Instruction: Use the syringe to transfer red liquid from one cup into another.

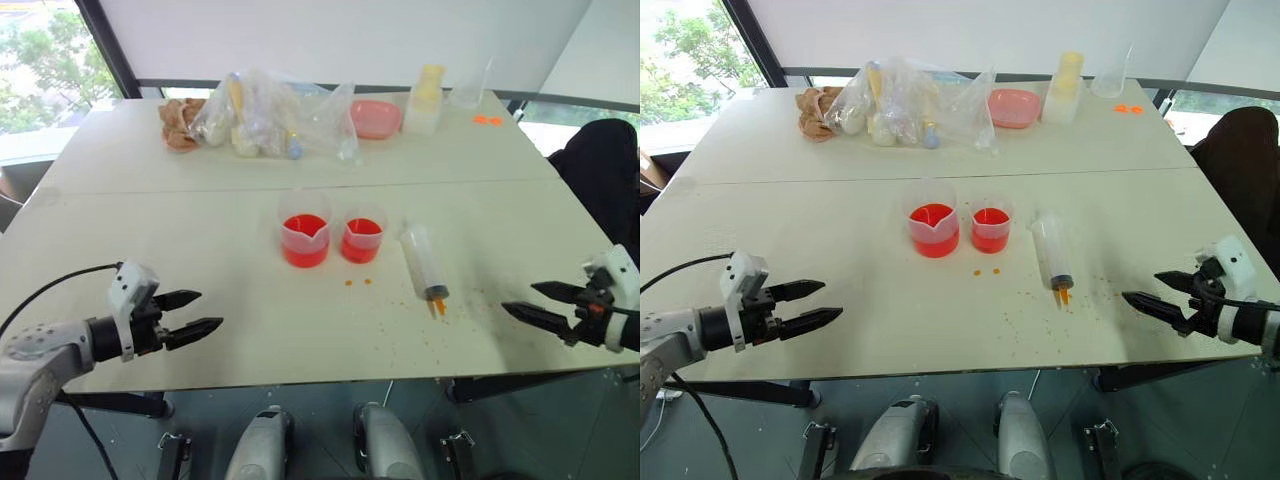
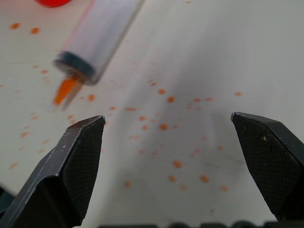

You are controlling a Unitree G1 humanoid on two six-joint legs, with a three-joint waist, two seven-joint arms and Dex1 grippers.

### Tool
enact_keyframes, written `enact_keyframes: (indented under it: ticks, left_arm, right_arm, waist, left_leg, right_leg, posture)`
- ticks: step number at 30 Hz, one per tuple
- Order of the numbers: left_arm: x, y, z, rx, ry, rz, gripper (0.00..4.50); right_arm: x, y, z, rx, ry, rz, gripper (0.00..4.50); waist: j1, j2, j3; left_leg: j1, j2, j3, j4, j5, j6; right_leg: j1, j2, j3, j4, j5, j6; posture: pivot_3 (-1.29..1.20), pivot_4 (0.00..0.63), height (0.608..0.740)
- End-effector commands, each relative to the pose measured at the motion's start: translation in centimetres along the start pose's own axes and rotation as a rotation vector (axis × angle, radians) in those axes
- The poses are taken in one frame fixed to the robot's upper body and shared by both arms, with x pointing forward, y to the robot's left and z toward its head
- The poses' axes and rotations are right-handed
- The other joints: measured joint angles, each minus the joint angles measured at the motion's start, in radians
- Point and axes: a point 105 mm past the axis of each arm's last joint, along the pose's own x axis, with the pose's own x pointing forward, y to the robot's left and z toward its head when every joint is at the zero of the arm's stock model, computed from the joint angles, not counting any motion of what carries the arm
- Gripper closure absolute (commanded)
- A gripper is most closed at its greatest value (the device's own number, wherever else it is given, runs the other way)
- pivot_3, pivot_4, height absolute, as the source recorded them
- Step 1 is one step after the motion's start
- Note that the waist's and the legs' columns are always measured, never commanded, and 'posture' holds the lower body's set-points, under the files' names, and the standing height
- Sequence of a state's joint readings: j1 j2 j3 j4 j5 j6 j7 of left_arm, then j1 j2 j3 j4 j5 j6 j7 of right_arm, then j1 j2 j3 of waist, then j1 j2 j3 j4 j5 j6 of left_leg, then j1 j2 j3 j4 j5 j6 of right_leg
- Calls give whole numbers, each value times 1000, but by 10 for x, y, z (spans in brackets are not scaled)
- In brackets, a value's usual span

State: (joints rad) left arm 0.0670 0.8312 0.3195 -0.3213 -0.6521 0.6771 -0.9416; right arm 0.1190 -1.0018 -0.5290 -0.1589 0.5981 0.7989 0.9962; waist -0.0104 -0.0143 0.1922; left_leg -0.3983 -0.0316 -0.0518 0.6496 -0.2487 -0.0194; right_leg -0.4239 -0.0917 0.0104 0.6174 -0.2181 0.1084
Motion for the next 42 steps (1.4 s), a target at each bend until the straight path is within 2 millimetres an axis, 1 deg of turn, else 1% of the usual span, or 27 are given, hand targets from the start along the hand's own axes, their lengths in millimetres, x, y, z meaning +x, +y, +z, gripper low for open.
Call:
enact_keyframes:
  ticks: [1,3,6,14,16,18,20,25,28,29,31,33,35,36,37,39,41,42]
  left_arm:
    - [9,-1,10,28,-44,-12,418]
    - [16,-4,11,14,-59,-27,418]
    - [20,-6,10,21,-58,-43,418]
    - [21,-7,11,40,-50,-51,418]
    - [20,-7,10,42,-47,-51,418]
    - [20,-6,10,45,-45,-48,418]
    - [21,-6,11,49,-44,-46,418]
    - [22,-5,13,58,-43,-42,418]
    - [22,-6,14,61,-44,-50,418]
    - [22,-7,16,63,-47,-57,418]
    - [20,-9,27,79,-57,-80,418]
    - [15,-13,34,203,43,-126,418]
    - [13,-14,40,262,98,-154,418]
    - [12,-13,47,265,93,-163,418]
    - [8,-14,63,283,69,-190,418]
    - [3,-18,84,318,43,-234,418]
    - [-4,-20,97,394,59,-270,418]
    - [-5,-21,101,418,65,-279,418]
  right_arm:
    - [-5,3,12,-34,-28,2,58]
    - [-4,3,12,-35,-29,0,58]
    - [-2,3,11,-38,-30,-7,58]
    - [1,4,13,-40,-38,-9,58]
    - [1,0,12,-12,-33,-41,58]
    - [2,-3,7,30,10,-68,58]
    - [3,-4,8,54,17,-74,58]
    - [5,-5,15,40,17,-80,58]
    - [7,-5,26,31,-10,-73,58]
    - [7,-3,32,31,-23,-64,58]
    - [11,4,50,13,-32,-27,58]
    - [21,16,66,8,20,23,58]
    - [29,19,77,29,42,43,58]
    - [33,19,84,46,41,47,58]
    - [43,19,93,80,44,59,58]
    - [57,23,106,121,63,88,58]
    - [70,26,113,152,102,111,58]
    - [74,26,115,160,117,113,58]
  waist:
    - [0,0,0]
    - [0,0,0]
    - [-1,0,0]
    - [0,0,0]
    - [0,0,0]
    - [0,0,0]
    - [0,0,0]
    - [0,0,0]
    - [0,0,0]
    - [-1,0,0]
    - [-3,0,0]
    - [-6,0,1]
    - [-6,0,1]
    - [-5,0,1]
    - [-4,0,1]
    - [-6,-1,1]
    - [-7,-1,1]
    - [-7,-1,1]
  left_leg:
    - [0,0,0,0,0,0]
    - [0,0,1,0,0,0]
    - [0,0,1,-1,0,0]
    - [0,0,1,0,0,0]
    - [0,0,1,-1,0,0]
    - [0,0,1,0,0,0]
    - [0,0,1,-1,0,0]
    - [0,0,1,-1,0,0]
    - [0,0,1,-1,0,0]
    - [0,0,1,-1,0,0]
    - [0,0,1,-1,0,0]
    - [0,2,1,0,0,0]
    - [-1,4,2,0,0,0]
    - [-1,4,2,0,0,0]
    - [-1,4,2,-1,0,0]
    - [-1,4,5,-1,0,0]
    - [-6,5,6,1,0,0]
    - [-7,5,6,0,0,0]
  right_leg:
    - [0,0,0,0,0,0]
    - [0,0,0,0,1,-1]
    - [0,0,0,-1,1,-1]
    - [0,0,0,-1,1,-1]
    - [0,1,0,-1,1,-1]
    - [0,0,0,-1,1,-1]
    - [0,0,0,-1,1,-1]
    - [0,1,0,-1,1,-1]
    - [0,1,0,-1,1,-1]
    - [0,1,0,-1,1,-1]
    - [0,1,0,-1,1,-1]
    - [-1,2,0,0,1,-2]
    - [-2,4,0,-1,3,-4]
    - [-2,4,0,-1,3,-4]
    - [-2,4,0,-2,3,-4]
    - [-2,5,0,-3,3,-5]
    - [-6,6,-1,-3,4,-6]
    - [-7,6,-1,-3,4,-6]
  posture:
    - [0,150,740]
    - [0,150,740]
    - [0,150,740]
    - [0,150,740]
    - [0,150,740]
    - [0,150,740]
    - [0,150,740]
    - [0,150,740]
    - [0,150,740]
    - [0,150,740]
    - [0,150,740]
    - [0,150,740]
    - [0,150,740]
    - [0,150,740]
    - [0,150,740]
    - [0,150,740]
    - [0,150,740]
    - [0,150,740]
